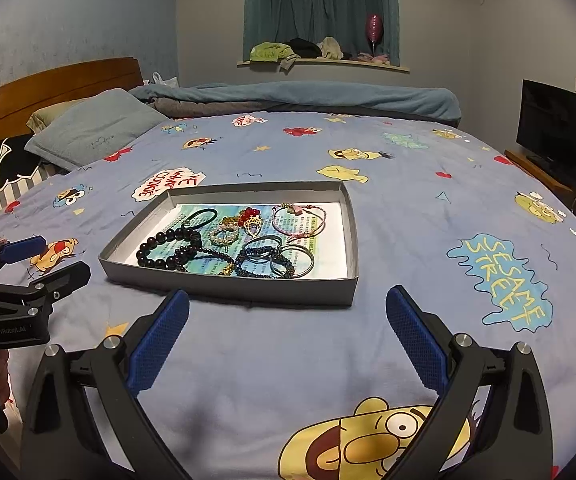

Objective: Organize jewelry

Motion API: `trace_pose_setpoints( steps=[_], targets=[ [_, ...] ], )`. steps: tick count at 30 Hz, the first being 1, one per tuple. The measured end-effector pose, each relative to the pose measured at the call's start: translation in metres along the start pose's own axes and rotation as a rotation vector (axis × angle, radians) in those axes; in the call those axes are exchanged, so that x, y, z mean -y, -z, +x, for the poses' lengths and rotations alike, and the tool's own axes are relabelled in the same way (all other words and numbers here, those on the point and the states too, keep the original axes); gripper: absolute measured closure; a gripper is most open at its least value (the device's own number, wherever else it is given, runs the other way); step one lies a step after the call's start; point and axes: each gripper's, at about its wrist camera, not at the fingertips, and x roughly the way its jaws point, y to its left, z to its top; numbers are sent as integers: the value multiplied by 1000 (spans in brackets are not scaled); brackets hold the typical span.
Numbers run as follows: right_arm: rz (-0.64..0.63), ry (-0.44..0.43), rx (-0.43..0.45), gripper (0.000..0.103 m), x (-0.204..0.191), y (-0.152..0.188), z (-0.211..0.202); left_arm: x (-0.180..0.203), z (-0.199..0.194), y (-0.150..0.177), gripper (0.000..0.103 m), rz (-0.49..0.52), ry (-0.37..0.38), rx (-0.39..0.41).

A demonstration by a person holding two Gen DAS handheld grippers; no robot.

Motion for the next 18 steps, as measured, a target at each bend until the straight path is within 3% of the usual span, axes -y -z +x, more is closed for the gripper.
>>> trace_pose_setpoints(
  steps=[18],
  targets=[
    [-1, 3, -1, 6, -3, -1, 3, 1, -2, 2, 5, 5, 11, 0]
  ],
)
